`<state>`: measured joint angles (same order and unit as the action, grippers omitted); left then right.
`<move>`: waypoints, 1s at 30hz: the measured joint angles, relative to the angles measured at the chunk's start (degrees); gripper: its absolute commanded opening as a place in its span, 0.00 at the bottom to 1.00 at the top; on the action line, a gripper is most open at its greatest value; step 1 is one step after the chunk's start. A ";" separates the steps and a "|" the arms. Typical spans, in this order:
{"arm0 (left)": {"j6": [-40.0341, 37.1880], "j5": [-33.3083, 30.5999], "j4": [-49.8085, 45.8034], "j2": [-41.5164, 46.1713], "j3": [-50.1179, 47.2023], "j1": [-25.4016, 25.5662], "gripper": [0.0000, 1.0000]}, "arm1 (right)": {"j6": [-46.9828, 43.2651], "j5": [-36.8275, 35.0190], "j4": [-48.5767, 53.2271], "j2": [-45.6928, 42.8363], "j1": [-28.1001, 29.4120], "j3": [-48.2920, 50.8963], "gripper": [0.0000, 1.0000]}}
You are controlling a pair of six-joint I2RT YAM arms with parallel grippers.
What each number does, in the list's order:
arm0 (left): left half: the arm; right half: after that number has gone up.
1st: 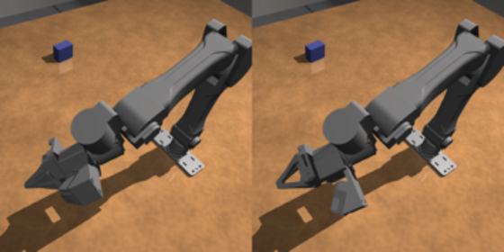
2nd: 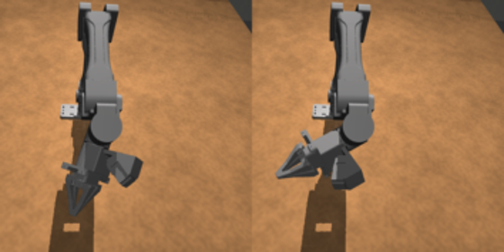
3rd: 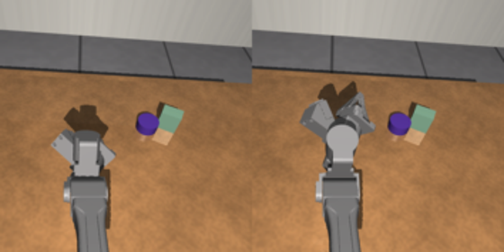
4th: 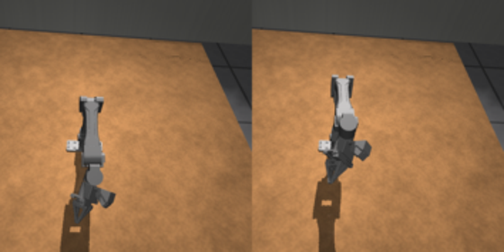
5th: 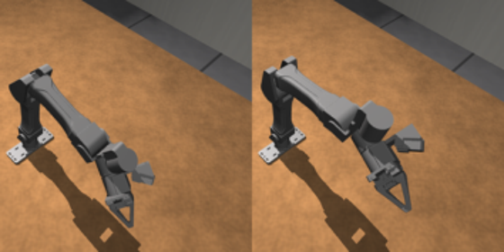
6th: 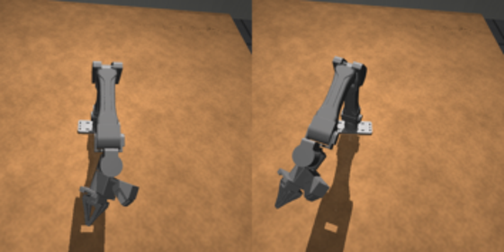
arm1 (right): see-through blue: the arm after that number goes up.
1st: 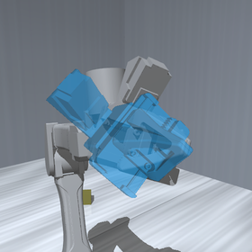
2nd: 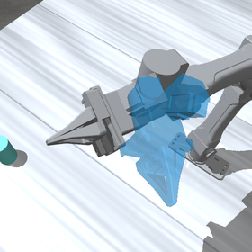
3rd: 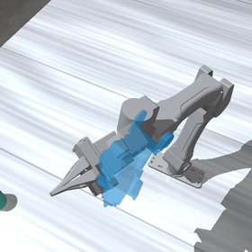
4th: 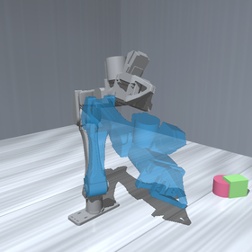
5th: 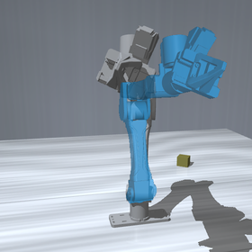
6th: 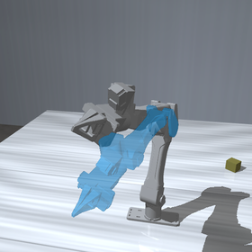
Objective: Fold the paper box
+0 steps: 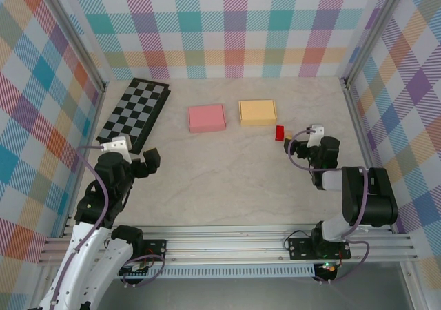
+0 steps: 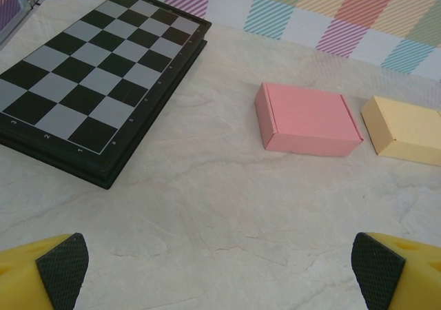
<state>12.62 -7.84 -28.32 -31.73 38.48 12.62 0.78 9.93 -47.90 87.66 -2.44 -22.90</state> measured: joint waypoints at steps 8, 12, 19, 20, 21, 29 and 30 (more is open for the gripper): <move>6.47 -5.42 4.92 -7.21 -1.11 0.00 1.00 | -0.02 -2.43 2.25 0.00 0.70 -0.22 1.00; 8.76 -9.16 12.13 -16.02 -4.07 0.00 1.00 | -0.02 -2.89 2.58 0.00 0.70 -0.22 1.00; 8.50 -18.69 21.90 -30.84 -5.84 -0.09 1.00 | -0.02 -3.26 2.58 0.00 0.81 -0.22 1.00; 8.39 -20.20 22.91 -31.95 -5.84 -0.17 1.00 | -0.02 -3.30 2.60 0.00 0.81 -0.22 1.00; 8.31 -21.88 23.96 -33.31 -5.81 -0.42 1.00 | 0.00 -3.30 2.60 0.00 0.81 -0.22 1.00; 2.73 -26.08 35.32 -35.12 -9.73 -0.79 1.00 | -0.02 -3.30 2.60 0.00 0.81 -0.22 1.00; 1.95 -26.23 38.80 -35.26 -12.07 -1.05 1.00 | -0.02 -3.30 2.58 0.00 0.81 -0.22 1.00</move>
<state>14.57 -34.06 10.48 -66.98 26.41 11.57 0.75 6.63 -45.32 87.66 -1.63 -23.11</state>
